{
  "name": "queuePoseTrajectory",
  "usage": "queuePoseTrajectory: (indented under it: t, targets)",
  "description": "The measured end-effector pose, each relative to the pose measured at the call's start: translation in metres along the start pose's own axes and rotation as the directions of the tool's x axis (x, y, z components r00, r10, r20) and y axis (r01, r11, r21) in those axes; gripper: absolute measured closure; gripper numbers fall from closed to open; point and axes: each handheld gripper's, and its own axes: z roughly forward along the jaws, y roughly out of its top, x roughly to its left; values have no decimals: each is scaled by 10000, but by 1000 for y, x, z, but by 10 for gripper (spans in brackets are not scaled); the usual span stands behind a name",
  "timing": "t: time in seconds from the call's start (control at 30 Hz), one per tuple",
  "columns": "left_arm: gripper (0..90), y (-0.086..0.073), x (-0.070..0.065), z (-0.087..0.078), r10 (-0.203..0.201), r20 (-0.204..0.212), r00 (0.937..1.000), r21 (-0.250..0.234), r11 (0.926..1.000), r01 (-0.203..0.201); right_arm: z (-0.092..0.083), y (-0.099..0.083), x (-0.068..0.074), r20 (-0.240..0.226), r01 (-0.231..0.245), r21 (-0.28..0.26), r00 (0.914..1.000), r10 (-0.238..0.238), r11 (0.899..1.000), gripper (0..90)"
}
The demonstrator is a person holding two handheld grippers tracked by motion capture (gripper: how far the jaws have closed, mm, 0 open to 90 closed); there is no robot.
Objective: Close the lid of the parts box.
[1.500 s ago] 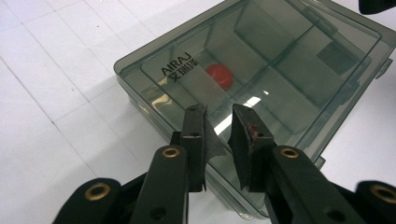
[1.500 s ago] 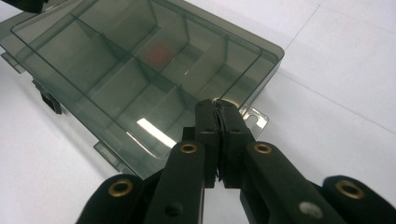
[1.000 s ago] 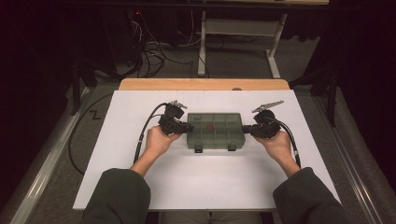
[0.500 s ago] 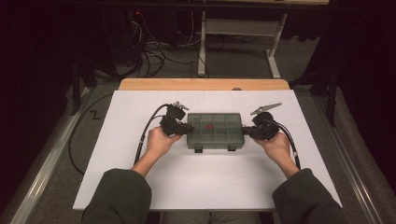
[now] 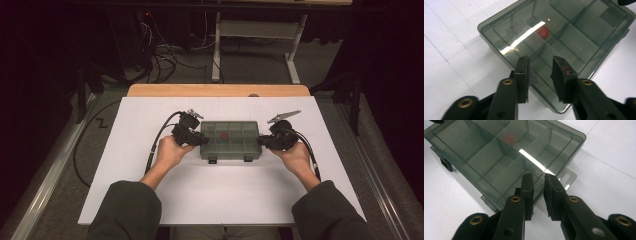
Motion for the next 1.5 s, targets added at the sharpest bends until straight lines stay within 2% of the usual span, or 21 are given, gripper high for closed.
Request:
queuePoseTrajectory:
  t: [0.23,0.33,0.5,0.57,0.7,1.23,1.37,1.5]
  targets:
    - [505,0,-1,-3,-9,-79,10000,-149,9999,7,-4,-1,1,1,3,-88,10000,-3,10000,727]
    - [464,1,0,-4,-119,-154,9998,-372,9992,113,-7,0,0,25,-3,-200,10000,3,9998,703]
    - [421,0,0,-8,-19,-274,9996,-503,9987,5,-11,-1,-3,-60,-213,-420,9998,210,9989,672]
    - [421,0,-2,-9,99,-398,9992,-457,9989,-117,-13,-2,-4,-65,-257,-472,9997,254,9986,660]
    - [424,0,-4,-14,199,-518,9985,-686,9974,-234,-17,-2,-5,-116,-314,-660,9995,307,9973,641]
    - [421,-6,-8,-29,353,-607,9975,-1286,9908,-429,-24,-5,-4,-11,-326,-923,9995,326,9952,613]
    - [421,-11,-7,-33,274,-678,9973,-1440,9889,-369,-27,-7,-3,46,-218,-977,9997,224,9950,628]
    - [419,-16,-7,-39,225,-710,9972,-1690,9850,-343,-30,-8,-4,10,-314,-1088,9995,317,9936,637]
